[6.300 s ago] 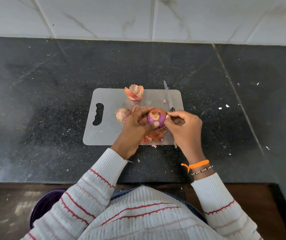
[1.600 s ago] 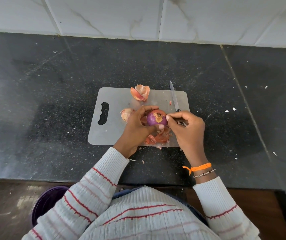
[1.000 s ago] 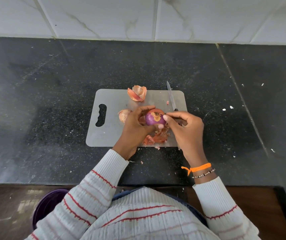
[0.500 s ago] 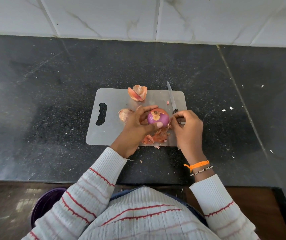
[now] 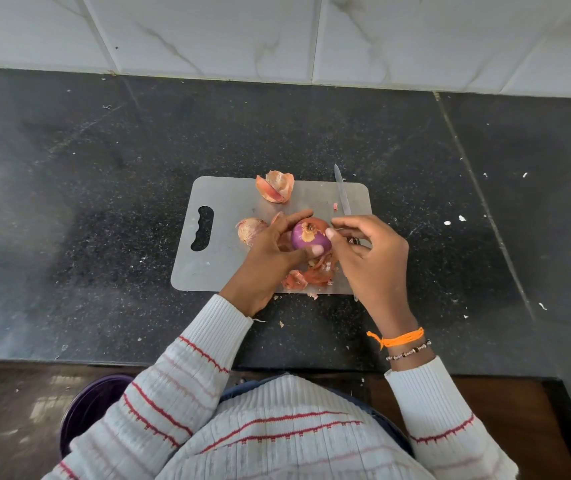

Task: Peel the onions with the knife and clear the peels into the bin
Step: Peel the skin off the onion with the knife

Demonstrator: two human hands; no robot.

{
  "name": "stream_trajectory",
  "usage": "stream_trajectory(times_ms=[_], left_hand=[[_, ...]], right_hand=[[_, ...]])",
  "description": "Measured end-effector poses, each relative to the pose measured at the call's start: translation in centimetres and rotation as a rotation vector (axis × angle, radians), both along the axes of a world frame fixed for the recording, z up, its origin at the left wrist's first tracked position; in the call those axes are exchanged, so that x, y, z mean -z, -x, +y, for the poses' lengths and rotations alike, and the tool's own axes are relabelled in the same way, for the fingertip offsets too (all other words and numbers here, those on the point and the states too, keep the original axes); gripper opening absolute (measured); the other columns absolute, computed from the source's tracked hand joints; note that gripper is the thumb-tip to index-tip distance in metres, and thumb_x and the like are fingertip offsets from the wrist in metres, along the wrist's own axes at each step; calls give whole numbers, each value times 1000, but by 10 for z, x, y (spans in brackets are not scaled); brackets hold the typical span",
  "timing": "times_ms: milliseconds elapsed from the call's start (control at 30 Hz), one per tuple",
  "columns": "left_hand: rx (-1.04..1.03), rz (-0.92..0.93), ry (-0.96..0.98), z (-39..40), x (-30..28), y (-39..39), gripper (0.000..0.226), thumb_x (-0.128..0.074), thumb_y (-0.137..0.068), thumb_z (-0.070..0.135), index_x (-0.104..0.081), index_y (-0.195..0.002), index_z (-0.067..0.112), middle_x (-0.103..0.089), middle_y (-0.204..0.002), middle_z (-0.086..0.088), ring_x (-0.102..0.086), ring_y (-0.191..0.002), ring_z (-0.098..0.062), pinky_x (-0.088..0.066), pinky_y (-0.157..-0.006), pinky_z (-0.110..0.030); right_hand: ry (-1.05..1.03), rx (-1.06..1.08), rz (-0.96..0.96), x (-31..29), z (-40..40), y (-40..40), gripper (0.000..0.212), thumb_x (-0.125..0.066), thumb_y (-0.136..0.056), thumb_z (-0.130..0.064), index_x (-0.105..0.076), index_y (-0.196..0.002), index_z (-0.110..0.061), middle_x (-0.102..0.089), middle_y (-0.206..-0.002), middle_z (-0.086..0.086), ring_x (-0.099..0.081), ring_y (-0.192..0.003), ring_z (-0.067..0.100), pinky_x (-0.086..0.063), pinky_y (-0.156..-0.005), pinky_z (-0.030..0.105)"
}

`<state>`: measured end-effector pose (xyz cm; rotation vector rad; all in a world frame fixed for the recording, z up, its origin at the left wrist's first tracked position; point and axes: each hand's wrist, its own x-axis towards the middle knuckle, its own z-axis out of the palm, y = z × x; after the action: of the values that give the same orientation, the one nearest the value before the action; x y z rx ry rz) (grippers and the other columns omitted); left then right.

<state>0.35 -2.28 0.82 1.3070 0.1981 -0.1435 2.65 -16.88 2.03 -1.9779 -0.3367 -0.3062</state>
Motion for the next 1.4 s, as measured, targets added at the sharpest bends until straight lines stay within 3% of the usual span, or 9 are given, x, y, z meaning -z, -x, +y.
stream_trajectory(times_ms=[100,233,500,667,867,967,1100,1400], left_hand=[[-8,-12,-82,-1,-1,0,54,-72,-76,0,-56,-126,15,-54,-126,-12,-59,-112,-26,-55,-88,-39],[3,-24,-176,1,-2,0,53,-73,-75,1,-57,-124,16,-56,-123,-9,-59,-111,-24,-55,-89,-41],[24,-57,-263,1,-1,1,56,-76,-71,-1,-57,-121,16,-59,-119,-6,-61,-106,-18,-55,-86,-28],[31,-71,-284,-1,-7,3,59,-78,-70,0,-57,-123,16,-60,-119,-5,-62,-105,-17,-55,-86,-29],[-16,-43,-282,-3,-9,3,57,-78,-71,4,-58,-123,16,-59,-119,-6,-62,-104,-17,-56,-85,-33],[-31,-41,-310,-2,-9,5,54,-79,-71,10,-59,-120,20,-60,-117,-3,-60,-106,-16,-56,-86,-32],[-41,-39,-297,-3,-9,6,50,-79,-71,13,-60,-117,21,-61,-113,1,-60,-104,-14,-55,-86,-28],[-18,-38,-281,-3,-5,4,52,-80,-71,13,-60,-119,17,-62,-114,-1,-60,-107,-17,-54,-89,-33]], right_hand=[[44,-14,-28,2,-1,0,12,-72,-81,-11,-72,-92,-7,-67,-90,2,-66,-83,8,-58,-68,27],[72,-40,-76,3,-2,0,11,-72,-80,-8,-72,-90,-5,-67,-87,3,-64,-82,5,-57,-66,21],[242,-51,-165,7,-4,-4,2,-69,-77,-1,-70,-77,-3,-67,-76,5,-62,-67,12,-54,-60,28],[41,16,-16,7,-11,-5,9,-66,-83,-4,-73,-86,-9,-71,-82,2,-64,-77,5,-52,-69,15],[-63,-60,23,7,-6,1,12,-71,-82,-16,-72,-93,-11,-69,-90,-3,-65,-87,7,-55,-73,24],[-55,-63,-20,8,-3,0,8,-72,-80,-12,-71,-87,-8,-67,-87,0,-64,-85,6,-54,-73,25],[61,11,-89,10,3,-2,8,-66,-85,-13,-66,-83,-6,-63,-83,2,-57,-77,8,-50,-67,24],[264,83,-92,16,9,-2,10,-54,-93,-18,-57,-90,-9,-56,-90,0,-50,-80,8,-42,-66,18]])
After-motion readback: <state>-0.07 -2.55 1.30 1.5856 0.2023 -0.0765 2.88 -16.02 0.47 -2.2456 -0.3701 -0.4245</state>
